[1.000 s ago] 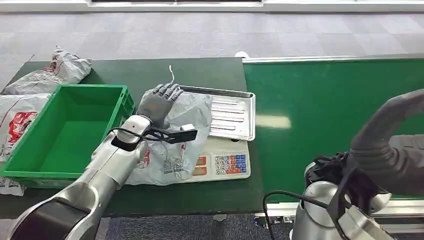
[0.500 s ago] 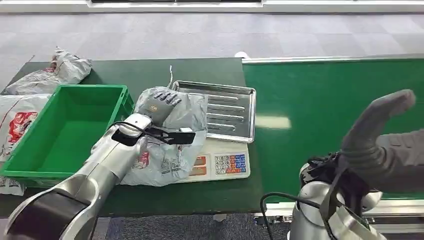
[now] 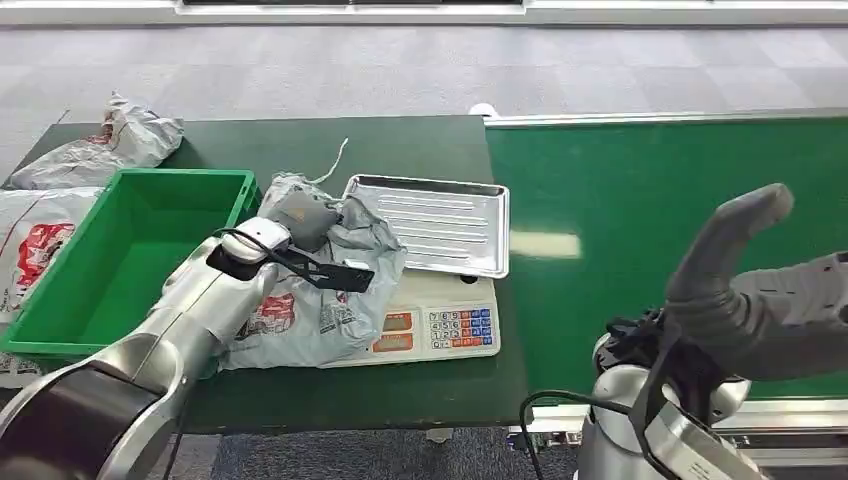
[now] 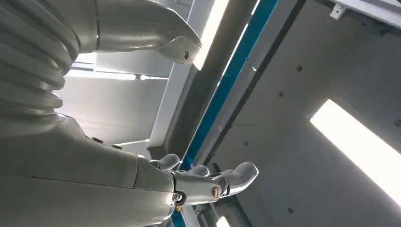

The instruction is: Moved the parcel from conveyor to table for the left to box.

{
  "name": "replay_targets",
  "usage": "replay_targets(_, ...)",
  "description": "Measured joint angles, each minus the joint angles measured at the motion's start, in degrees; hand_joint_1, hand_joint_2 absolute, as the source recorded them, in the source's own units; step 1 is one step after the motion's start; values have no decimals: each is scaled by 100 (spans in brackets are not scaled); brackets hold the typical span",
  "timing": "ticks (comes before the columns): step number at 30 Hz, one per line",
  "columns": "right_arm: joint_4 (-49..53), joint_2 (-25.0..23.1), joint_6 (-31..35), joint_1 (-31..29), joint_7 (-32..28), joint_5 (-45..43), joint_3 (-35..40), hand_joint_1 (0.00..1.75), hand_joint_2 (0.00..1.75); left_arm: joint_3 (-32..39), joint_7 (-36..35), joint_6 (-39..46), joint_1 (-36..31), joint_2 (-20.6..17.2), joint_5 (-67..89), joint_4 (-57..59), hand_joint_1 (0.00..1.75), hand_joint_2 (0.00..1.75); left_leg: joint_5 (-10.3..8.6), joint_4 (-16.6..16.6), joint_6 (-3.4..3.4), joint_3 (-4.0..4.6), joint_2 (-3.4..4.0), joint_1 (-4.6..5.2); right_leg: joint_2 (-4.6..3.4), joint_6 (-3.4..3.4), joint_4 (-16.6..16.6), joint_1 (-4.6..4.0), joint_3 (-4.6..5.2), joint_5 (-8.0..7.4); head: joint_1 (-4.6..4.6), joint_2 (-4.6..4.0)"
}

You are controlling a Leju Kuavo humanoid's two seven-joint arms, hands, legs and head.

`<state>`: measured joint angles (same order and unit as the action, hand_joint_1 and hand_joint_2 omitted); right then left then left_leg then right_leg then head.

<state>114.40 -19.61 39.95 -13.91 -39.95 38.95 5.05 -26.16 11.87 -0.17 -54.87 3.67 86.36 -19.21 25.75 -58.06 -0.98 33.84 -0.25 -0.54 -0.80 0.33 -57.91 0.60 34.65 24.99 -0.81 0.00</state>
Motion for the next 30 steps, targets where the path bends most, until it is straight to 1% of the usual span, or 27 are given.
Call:
replay_targets(5, 0, 13, 0, 33, 0, -22, -7, 0, 175, 0, -9, 363, 6, -31, 2, 13, 175, 175, 0, 0, 0, 5, -1, 0, 2, 0, 0, 0, 4, 0, 0, 0)
replay_targets(8, 0, 15, 0, 51, 0, -17, -28, 0, 175, 0, -218, 1115, 61, -57, -2, -43, 175, 175, 0, 0, 0, 5, -2, 0, 2, 0, 0, 0, 5, 0, -2, 0)
replay_targets(11, 0, 17, 0, 63, 0, -17, -35, 0, 175, 0, -313, 1511, 74, -66, -22, -105, 175, 175, 0, 0, 0, 6, -2, 0, 3, 0, 0, 0, 5, 0, 0, 0)
replay_targets(13, 2, 20, -2, 77, 0, -26, -37, 0, 175, 18, -538, 2141, 115, -90, -63, -184, 175, 175, 0, 0, 0, 7, -2, 0, 2, 0, 0, -1, 6, 0, -2, 0)
replay_targets(15, 0, 26, 0, 96, 0, -72, -42, 0, 175, 126, -943, 3207, 146, -131, -164, -344, 175, 175, 0, 0, 0, 9, -3, 0, 2, 0, 0, -1, 7, 0, 0, 0)
replay_targets(17, 0, 28, 0, 101, 0, -125, -42, 0, 175, 353, -1220, 3832, 232, -192, -298, -722, 175, 175, 0, 0, 0, 9, -2, 0, 2, 0, -1, -1, 7, 0, 0, 0)
replay_targets(21, -41, 33, 0, 103, 0, -179, -46, 0, 175, 1110, -1252, 4021, 491, -299, -584, -1868, 175, 175, 0, 0, -1, 12, 1, 0, -1, -1, 0, -1, 14, 1, -2, 0)
replay_targets(27, -87, 33, 0, 105, 0, -190, -66, 0, 175, 1578, -1231, 4021, 707, -374, -592, -2619, 175, 175, -1, 1, 0, 16, -5, -1, 8, -1, -1, -2, 11, 1, 0, 0)
replay_targets(28, -90, 33, 0, 110, 0, -199, -74, 0, 175, 1701, -1226, 4021, 811, -372, -505, -2822, 171, 175, 0, 1, 0, 15, -3, -1, 7, -1, -1, -1, 12, 1, -2, 0)
replay_targets(29, -90, 33, 0, 116, 0, -218, -83, 0, 175, 1857, -1280, 4021, 893, -367, -321, -3015, 175, 175, 0, 1, 0, 15, -1, -1, 6, -1, 0, -1, 14, 1, 0, 0)
replay_targets(30, -92, 33, 0, 121, 0, -230, -90, 0, 175, 1992, -1400, 4021, 937, -363, -82, -3119, 171, 175, 0, 0, 0, 16, -1, -1, 5, -1, 0, -1, 17, 1, 0, 0)
